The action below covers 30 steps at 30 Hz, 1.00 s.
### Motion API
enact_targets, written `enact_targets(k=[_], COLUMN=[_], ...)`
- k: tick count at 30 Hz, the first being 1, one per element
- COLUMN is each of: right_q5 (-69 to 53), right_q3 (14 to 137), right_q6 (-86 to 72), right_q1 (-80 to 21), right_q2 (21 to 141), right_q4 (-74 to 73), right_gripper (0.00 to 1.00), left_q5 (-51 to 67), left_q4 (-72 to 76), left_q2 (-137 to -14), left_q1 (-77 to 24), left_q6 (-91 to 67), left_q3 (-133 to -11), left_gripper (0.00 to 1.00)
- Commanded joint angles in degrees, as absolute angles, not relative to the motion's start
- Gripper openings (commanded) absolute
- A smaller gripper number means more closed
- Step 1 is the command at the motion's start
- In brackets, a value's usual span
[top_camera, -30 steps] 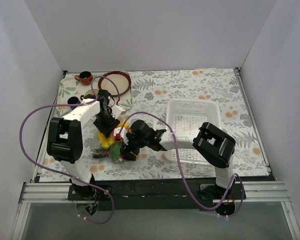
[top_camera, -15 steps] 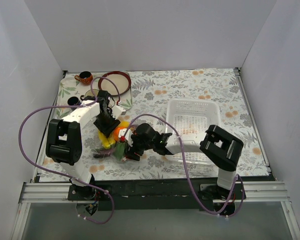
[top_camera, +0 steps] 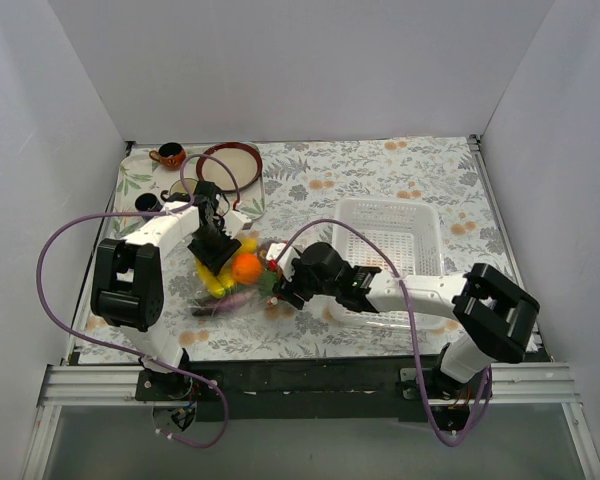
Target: Open the zip-top bag and remove the fake food
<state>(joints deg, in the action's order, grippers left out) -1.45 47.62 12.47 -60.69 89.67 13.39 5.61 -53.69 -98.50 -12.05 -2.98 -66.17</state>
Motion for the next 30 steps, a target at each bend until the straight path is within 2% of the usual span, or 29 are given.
enact_targets(k=[1,15,18,21,24,28,29,30], right_q5=[3.77,11.06,18.08,30.38,41.36,46.49,46.67,46.15], right_q3=[46.23,46.58,47.20,45.97,43.77,43.59,43.77,44.47], right_q6=[13.53,15.29,14.68,12.05,8.54,2.38,1.76,1.76], right_q1=[-58.89,-49.31,-46.15,-42.99,-41.84,-41.75,-41.75,-41.75], right_q2=[83.50,69.35,67.50,66.80,65.75,64.77,65.21,65.56], right_q4=[11.08,3.26,1.41,0.09,-1.65,-3.77,-3.95,-4.56], right_gripper=[0.01,0.01,0.01,0.01,0.01,0.01,0.02,0.14], left_q5=[11.60,12.92,14.67,19.23,25.21,28.65,29.17,28.83], left_q4=[-43.86,-42.80,-44.64,-49.12,-53.43,-57.74,-58.88,-59.06], left_q2=[-107.14,-107.05,-106.35,-105.03,-102.05,-97.66,-95.65,-94.41], left_q1=[-11.95,-11.34,-11.34,-11.34,-11.25,-10.99,-10.90,-10.72], left_q6=[-3.60,-3.51,-4.47,-6.94,-9.93,-11.87,-11.78,-11.69], left_q3=[-59.15,-58.88,-61.68,-66.69,-74.42,-81.90,-82.09,-82.09], left_gripper=[0.50,0.49,0.49,0.50,0.54,0.63,0.71,0.75])
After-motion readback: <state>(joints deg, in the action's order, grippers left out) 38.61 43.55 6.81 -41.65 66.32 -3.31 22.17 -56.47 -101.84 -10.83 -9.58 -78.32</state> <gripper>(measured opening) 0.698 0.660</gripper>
